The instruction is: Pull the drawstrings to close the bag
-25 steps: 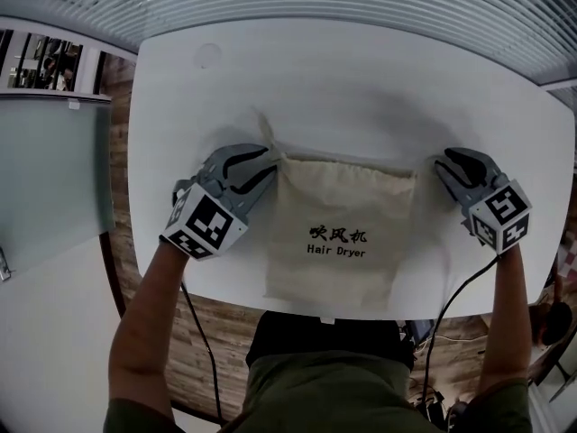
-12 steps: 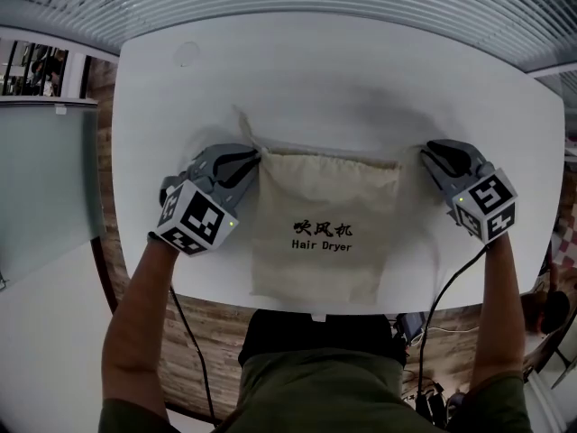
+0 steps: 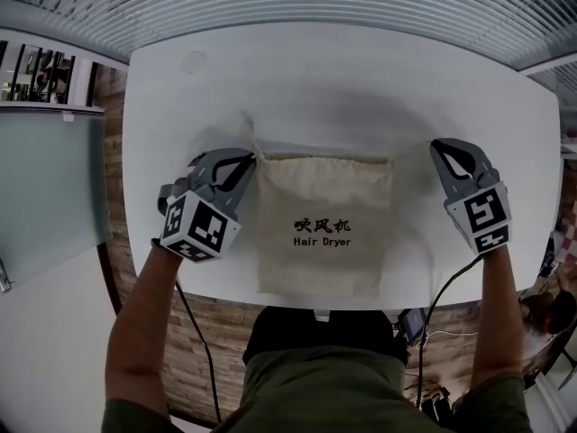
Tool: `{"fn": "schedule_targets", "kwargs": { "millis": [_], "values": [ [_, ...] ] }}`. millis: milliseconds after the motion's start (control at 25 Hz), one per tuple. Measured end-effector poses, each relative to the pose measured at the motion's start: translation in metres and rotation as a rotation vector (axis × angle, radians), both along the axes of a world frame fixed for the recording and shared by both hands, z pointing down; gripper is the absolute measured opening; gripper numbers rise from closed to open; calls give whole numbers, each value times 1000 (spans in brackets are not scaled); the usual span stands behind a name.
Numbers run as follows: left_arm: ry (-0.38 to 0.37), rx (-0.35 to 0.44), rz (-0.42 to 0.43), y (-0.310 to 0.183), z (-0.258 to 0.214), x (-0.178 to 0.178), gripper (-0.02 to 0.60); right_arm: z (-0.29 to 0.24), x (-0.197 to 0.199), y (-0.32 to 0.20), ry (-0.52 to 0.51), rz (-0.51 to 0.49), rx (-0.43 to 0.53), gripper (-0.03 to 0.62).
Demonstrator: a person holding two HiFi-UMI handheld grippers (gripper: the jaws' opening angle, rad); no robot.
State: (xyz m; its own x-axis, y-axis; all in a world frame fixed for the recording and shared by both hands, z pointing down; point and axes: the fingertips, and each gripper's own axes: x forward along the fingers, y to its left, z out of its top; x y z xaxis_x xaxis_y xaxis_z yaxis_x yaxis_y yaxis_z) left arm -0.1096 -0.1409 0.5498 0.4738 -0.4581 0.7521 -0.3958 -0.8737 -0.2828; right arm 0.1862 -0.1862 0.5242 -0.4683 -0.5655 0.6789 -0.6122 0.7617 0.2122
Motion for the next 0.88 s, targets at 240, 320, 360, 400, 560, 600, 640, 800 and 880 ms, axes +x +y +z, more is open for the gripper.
{"fn": "schedule_targets", "kwargs": {
  "millis": [240, 320, 360, 400, 560, 600, 640, 800, 880],
  "values": [
    [-107, 155, -25, 26, -48, -4, 3, -40, 25, 38, 231, 19, 257, 14],
    [-121, 184, -48, 33, -59, -14, 3, -47, 26, 45, 252, 73, 292, 14],
    [-123, 195, -61, 35, -65, -19, 3, -52, 28, 47, 252, 105, 302, 14],
    [-123, 208, -73, 38, -71, -21, 3, -57, 31, 49, 248, 137, 309, 14],
    [-134, 259, -101, 46, -93, -33, 3, -74, 40, 57, 242, 237, 336, 14],
    [-138, 271, -114, 43, -96, -38, 3, -78, 40, 53, 241, 257, 348, 14],
    [-138, 282, -134, 38, -99, -45, 3, -84, 39, 47, 239, 276, 369, 14],
    [-104, 338, -229, 24, -128, -68, 3, -130, 38, 29, 238, 356, 468, 14],
    [-100, 377, -252, 23, -153, -74, 3, -162, 45, 30, 233, 398, 501, 14]
  ]
}}
